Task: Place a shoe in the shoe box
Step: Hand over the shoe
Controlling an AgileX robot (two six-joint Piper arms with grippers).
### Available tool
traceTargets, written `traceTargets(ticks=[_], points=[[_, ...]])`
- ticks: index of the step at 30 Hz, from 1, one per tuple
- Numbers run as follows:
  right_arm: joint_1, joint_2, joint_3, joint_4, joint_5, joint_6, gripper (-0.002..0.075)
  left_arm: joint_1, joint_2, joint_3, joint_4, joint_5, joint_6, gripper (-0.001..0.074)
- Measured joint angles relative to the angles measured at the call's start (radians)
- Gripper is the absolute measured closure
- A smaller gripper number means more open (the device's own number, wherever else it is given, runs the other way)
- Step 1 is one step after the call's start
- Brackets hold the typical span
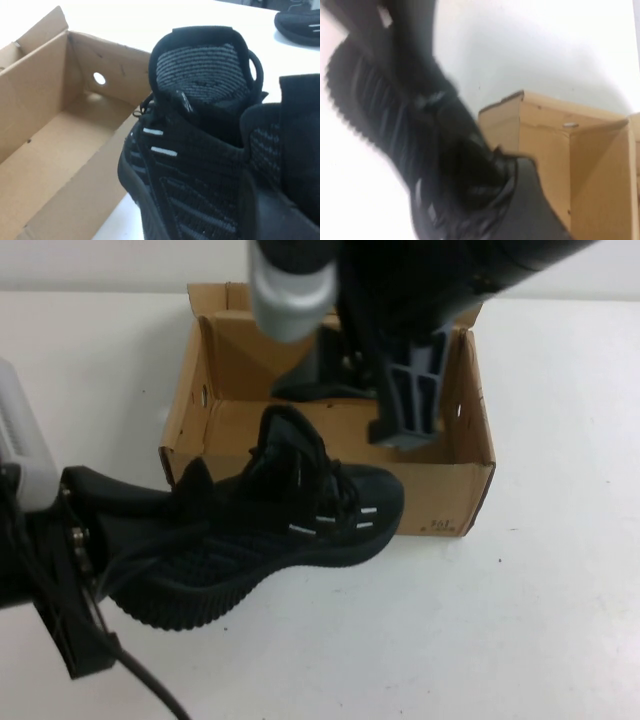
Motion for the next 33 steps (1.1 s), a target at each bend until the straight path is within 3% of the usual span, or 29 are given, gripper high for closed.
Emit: traceTargets(ticks=[5,11,17,26,29,33], points=[[-0.06,-0.054,0.094,-0.004,0.0,-0.035,0.0343,0.059,0.05,-0.057,0.006,0.078,-0.002,0.0681],[-0.157,-0.07,0.189,0.048,0.0,0.0,0.0347,0.19,0.123,-0.107,0.017,0.285,-0.006,0.0681],[-0.167,-0.047,0.222,0.19,0.0,0.068,0.0349,0.294,0.154,-0.157,0.01,0.37,-0.017,0.0682],[-0.167,0.027,0.236,0.278,-0.008,0.083,0.0348,0.319,0.154,-0.206,0.028,0.375,-0.041,0.0685],[-0.167,0.044,0.236,0.241,-0.008,0.127,0.0308,0.319,0.154,-0.206,0.032,0.38,-0.064,0.0685],[-0.167,0.059,0.236,0.208,-0.008,0.151,0.0146,0.31,0.154,-0.206,0.034,0.38,-0.084,0.0685]])
